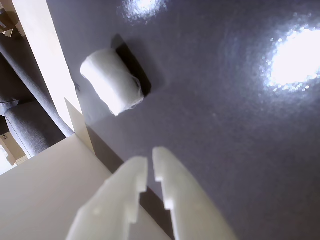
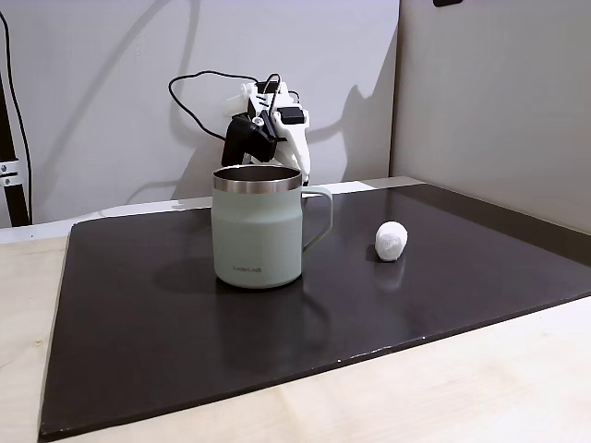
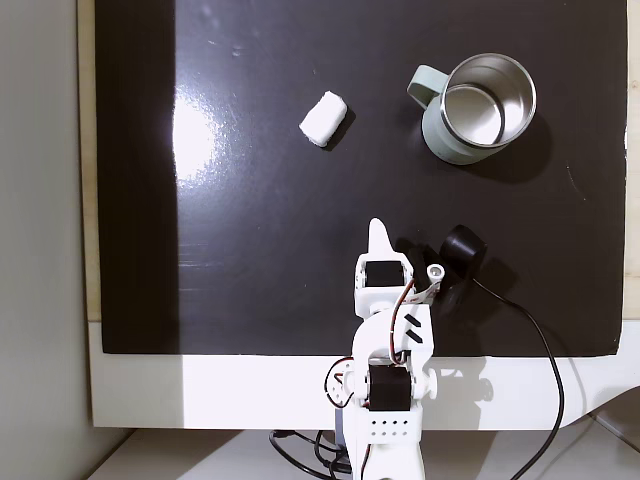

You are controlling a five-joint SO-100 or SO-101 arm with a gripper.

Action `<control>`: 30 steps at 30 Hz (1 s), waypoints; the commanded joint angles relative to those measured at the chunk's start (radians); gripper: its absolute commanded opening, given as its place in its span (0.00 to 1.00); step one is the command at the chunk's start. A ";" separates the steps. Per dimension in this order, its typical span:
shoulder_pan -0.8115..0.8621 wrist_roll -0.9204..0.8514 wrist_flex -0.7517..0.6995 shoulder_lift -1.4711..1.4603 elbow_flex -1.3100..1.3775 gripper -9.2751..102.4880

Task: Grasp a gauze and put it in the cup.

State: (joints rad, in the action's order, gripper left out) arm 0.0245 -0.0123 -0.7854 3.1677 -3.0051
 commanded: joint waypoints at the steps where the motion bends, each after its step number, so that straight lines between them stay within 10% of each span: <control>1: -0.028 -0.003 0.040 0.009 0.002 0.08; 19: -0.031 -0.044 0.011 0.009 0.048 0.08; 30: -0.051 0.020 -0.021 -0.508 0.630 0.08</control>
State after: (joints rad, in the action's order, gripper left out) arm -0.0184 -0.0092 -0.7946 2.7995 -2.6170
